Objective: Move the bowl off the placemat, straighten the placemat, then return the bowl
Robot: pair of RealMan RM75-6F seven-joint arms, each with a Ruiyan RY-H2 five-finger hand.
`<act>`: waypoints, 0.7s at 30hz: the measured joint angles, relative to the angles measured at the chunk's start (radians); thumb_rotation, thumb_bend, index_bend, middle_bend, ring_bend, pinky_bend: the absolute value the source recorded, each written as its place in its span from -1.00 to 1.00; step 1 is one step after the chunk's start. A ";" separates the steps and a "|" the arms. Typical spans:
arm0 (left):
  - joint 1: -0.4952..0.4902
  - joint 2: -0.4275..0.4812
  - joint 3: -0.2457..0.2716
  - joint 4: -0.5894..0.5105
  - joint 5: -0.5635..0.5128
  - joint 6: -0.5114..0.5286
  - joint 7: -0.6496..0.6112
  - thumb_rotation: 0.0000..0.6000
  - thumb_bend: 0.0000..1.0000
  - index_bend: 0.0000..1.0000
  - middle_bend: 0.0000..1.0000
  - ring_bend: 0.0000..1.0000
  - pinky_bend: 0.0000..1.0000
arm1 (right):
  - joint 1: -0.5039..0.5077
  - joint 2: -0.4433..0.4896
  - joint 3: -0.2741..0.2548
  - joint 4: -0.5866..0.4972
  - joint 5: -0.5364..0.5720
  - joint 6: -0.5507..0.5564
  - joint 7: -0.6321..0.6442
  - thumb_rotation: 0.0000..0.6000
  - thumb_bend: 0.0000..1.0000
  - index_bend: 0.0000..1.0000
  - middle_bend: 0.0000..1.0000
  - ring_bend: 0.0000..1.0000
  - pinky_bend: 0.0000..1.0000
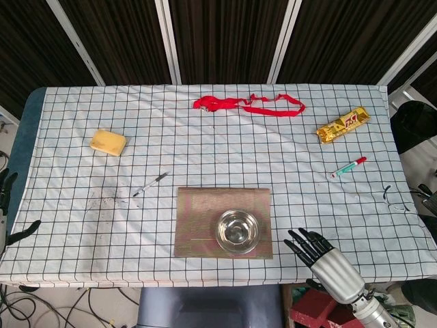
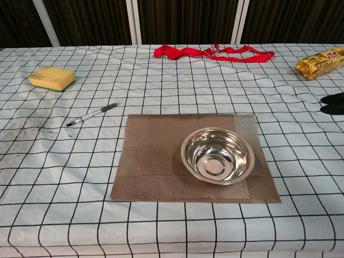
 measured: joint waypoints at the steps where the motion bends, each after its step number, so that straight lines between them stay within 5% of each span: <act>1: 0.000 0.000 0.000 0.001 0.001 0.002 -0.003 1.00 -0.97 -1.00 -1.00 -1.00 -1.00 | -0.001 -0.001 0.001 0.000 0.001 0.001 -0.005 1.00 -1.00 -1.00 -1.00 -1.00 -0.67; 21: 0.001 -0.006 -0.007 0.016 -0.001 0.011 -0.014 1.00 -0.97 -1.00 -1.00 -1.00 -1.00 | -0.006 -0.012 -0.002 -0.014 0.012 -0.004 -0.009 1.00 -1.00 -1.00 -1.00 -1.00 -0.67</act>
